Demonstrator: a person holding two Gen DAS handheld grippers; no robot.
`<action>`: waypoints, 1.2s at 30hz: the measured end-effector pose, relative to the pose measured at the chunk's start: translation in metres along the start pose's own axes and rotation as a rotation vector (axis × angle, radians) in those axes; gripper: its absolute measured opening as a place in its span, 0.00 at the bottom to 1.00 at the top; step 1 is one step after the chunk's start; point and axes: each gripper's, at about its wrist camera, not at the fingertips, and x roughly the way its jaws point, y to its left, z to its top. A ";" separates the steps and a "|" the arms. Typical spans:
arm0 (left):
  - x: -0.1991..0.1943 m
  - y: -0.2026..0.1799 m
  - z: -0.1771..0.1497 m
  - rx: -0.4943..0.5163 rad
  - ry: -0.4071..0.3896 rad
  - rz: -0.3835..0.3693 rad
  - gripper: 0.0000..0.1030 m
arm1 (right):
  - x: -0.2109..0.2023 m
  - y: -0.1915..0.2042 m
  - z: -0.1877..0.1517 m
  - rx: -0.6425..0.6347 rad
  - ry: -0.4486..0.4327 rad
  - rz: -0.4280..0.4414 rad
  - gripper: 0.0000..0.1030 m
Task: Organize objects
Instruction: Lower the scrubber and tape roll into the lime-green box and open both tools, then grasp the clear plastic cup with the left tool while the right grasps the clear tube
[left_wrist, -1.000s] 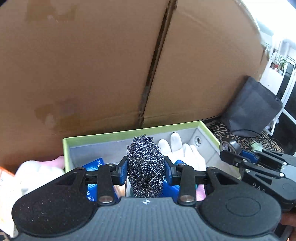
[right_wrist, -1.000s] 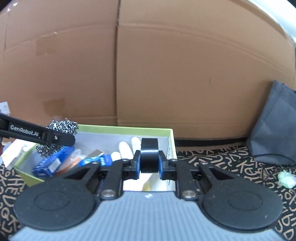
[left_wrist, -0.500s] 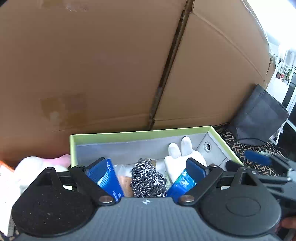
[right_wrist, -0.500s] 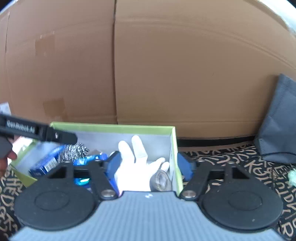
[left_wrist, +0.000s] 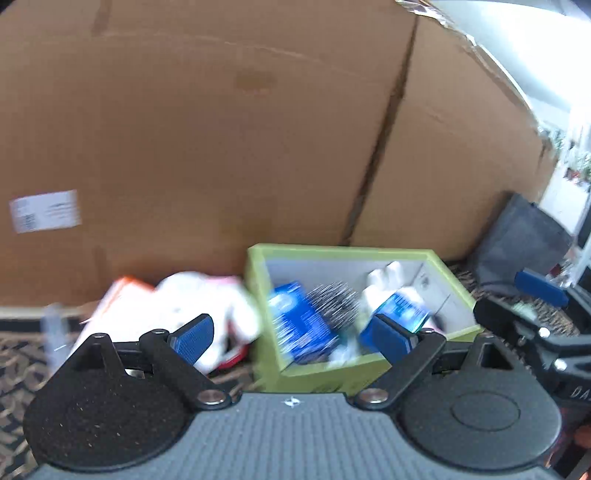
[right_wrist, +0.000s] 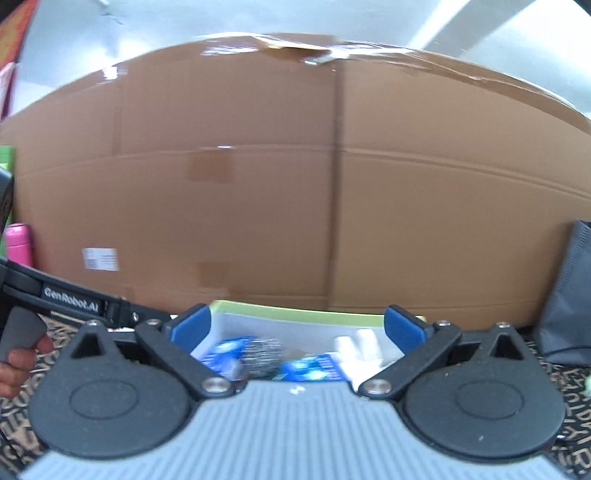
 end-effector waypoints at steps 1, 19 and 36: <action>-0.006 0.006 -0.007 0.007 0.001 0.018 0.92 | -0.001 0.010 -0.002 -0.010 0.005 0.014 1.00; -0.061 0.214 -0.059 -0.273 -0.002 0.499 0.92 | 0.074 0.193 -0.049 0.031 0.272 0.306 0.90; -0.024 0.277 -0.059 -0.238 0.075 0.498 0.40 | 0.205 0.311 -0.055 -0.100 0.364 0.359 0.53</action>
